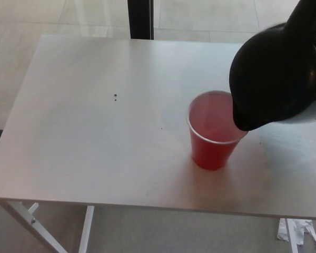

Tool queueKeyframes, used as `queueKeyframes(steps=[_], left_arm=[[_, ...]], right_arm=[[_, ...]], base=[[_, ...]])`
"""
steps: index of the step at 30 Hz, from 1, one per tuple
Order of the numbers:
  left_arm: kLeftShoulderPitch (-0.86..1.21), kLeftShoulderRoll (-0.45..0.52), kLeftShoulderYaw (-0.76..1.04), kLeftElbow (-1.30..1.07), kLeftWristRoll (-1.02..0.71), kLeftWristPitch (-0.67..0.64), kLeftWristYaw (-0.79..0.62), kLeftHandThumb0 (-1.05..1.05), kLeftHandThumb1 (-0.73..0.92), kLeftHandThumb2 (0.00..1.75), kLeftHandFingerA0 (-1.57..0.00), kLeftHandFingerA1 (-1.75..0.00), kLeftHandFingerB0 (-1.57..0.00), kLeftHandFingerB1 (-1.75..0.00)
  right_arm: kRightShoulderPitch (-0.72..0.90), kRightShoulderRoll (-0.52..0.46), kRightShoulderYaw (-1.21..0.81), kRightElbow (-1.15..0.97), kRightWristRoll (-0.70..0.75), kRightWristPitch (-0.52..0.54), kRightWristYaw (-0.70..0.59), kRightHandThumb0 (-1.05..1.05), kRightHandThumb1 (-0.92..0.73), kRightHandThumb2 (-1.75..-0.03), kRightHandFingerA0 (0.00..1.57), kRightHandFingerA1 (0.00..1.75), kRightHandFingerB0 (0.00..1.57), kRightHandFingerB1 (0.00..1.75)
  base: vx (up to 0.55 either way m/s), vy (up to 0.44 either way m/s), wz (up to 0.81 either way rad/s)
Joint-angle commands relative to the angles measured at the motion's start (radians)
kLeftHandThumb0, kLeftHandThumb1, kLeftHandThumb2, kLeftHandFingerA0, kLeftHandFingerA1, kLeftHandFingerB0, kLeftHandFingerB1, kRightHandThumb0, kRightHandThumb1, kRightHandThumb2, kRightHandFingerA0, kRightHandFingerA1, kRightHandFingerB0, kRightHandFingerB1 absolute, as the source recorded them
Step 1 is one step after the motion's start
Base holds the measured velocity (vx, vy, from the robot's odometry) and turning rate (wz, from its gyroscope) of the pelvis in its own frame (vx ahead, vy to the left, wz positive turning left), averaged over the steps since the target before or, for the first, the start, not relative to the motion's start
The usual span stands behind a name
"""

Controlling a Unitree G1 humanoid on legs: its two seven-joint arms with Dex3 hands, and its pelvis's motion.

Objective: The robot uses its right hand to lift up a kettle kept on the middle of the desk by its handle and tilt it into a glass kept next to it to pour out water

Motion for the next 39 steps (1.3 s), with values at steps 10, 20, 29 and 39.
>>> queueKeyframes(steps=[10, 20, 29, 39], left_arm=[[0.015, 0.013, -0.009, -0.027, 0.011, 0.004, 0.008, -0.72, 0.79, 0.64, -0.55, -0.49, -0.37, -0.41], [0.010, 0.017, -0.007, -0.034, 0.004, 0.019, 0.005, -0.73, 0.78, 0.63, -0.54, -0.49, -0.35, -0.41], [0.017, 0.012, -0.004, -0.031, 0.003, 0.010, 0.008, -0.74, 0.78, 0.63, -0.56, -0.50, -0.38, -0.41], [-0.002, 0.027, -0.014, -0.008, 0.015, -0.001, 0.004, -0.73, 0.62, 1.01, -0.48, -0.61, -0.31, -0.53]], right_arm=[[-0.069, 0.041, 0.008, -0.036, -0.097, 0.255, -0.024, -0.17, -0.64, -0.87, 0.90, 1.75, 0.69, 1.49], [-0.097, 0.023, 0.006, -0.048, -0.103, 0.306, 0.005, -0.25, -0.68, -0.79, 0.93, 1.75, 0.74, 1.05], [-0.109, -0.002, 0.018, -0.080, -0.116, 0.316, 0.037, -0.20, -0.61, -0.91, 0.91, 1.75, 0.74, 1.41], [-0.103, -0.011, 0.038, -0.143, -0.109, 0.296, 0.072, -0.23, -0.65, -0.90, 0.88, 1.75, 0.75, 1.48]], base=[[0.00, 0.000, 0.00], [0.00, 0.000, 0.00], [0.00, 0.000, 0.00], [0.00, 0.000, 0.00]])
